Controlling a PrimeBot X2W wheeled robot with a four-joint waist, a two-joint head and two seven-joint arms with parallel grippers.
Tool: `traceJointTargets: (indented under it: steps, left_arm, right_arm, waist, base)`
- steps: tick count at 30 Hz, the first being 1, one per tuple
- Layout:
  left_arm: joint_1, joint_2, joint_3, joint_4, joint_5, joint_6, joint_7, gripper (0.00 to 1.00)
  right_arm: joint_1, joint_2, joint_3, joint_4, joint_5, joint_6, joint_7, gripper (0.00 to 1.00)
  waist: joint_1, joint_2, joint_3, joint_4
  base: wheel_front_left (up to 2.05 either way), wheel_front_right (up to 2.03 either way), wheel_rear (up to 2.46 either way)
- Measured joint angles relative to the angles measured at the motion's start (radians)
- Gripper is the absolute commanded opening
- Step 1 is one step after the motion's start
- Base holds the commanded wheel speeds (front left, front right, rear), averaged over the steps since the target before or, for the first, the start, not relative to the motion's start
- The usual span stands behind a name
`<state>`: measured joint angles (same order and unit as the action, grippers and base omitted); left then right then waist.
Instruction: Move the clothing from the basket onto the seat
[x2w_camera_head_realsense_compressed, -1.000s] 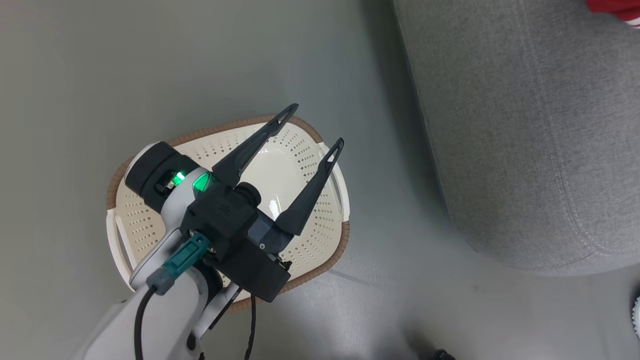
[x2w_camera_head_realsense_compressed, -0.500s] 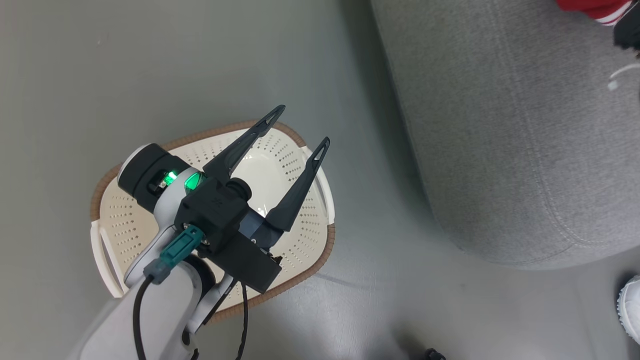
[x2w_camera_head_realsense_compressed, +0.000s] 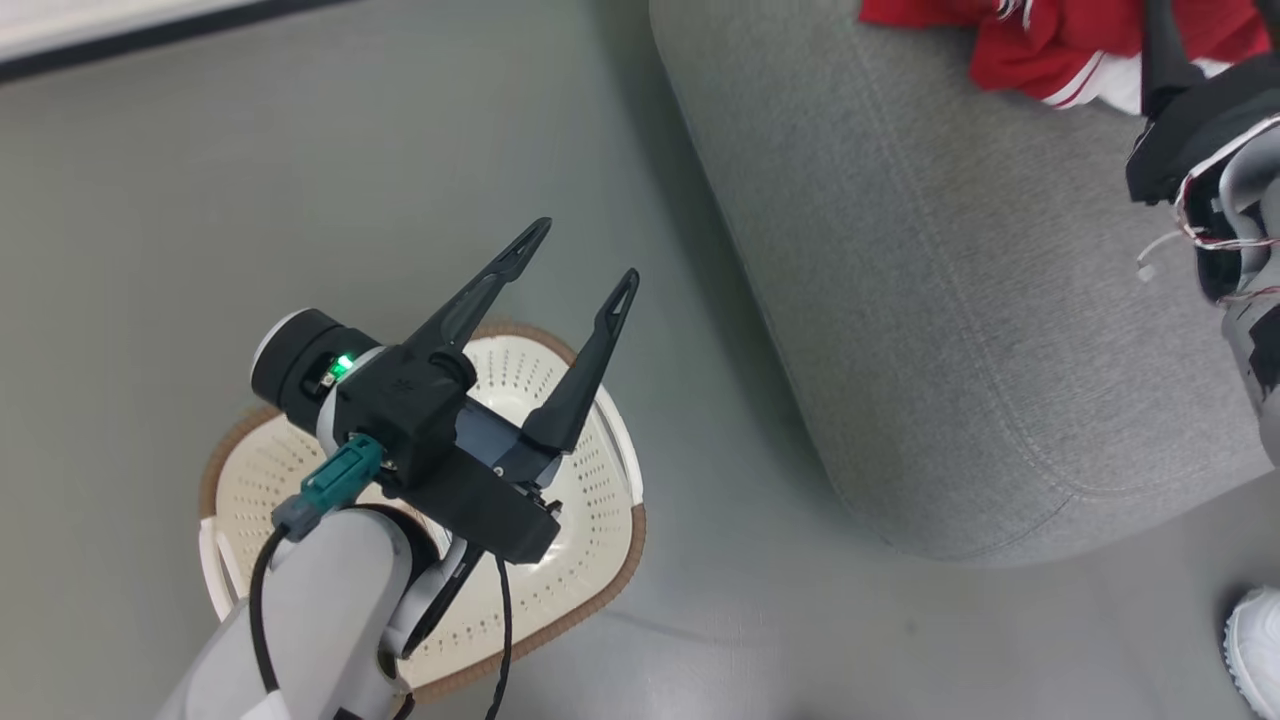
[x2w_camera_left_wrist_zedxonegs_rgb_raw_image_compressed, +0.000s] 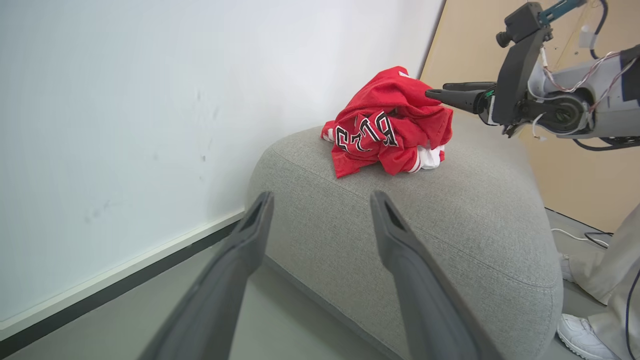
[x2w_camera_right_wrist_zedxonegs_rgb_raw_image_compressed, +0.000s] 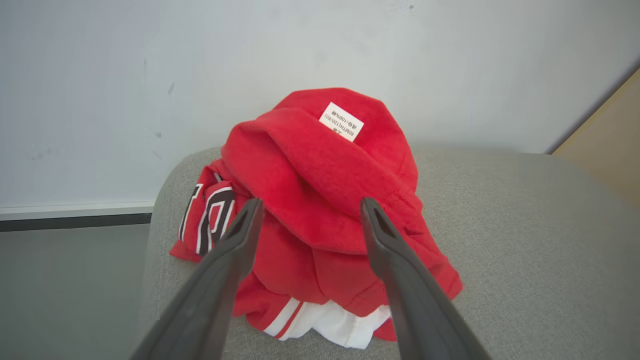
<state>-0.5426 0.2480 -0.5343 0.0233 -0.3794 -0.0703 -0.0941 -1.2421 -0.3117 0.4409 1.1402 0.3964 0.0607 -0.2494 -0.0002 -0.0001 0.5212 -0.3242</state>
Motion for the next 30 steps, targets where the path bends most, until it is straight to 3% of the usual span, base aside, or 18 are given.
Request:
traceJointTargets:
  steps: [15, 30]
  left_arm:
    - [0.130, -0.002, 0.102, 0.153, -0.075, 0.044, -0.106, 1.00]
    - [0.360, 0.038, 0.207, 0.243, -0.122, 0.120, -0.138, 1.00]
  right_arm:
    - [0.116, 0.074, 0.023, -0.028, -0.014, 0.026, -0.003, 1.00]
    - [0.384, 0.167, 0.051, -0.114, -0.011, 0.036, -0.003, 1.00]
  waist:
    - [-0.0001, 0.0000, -0.212, 0.042]
    - [0.0000, -0.0001, -0.423, 0.154]
  base:
    - [0.00, 0.00, 0.00]
    - [0.00, 0.00, 0.00]
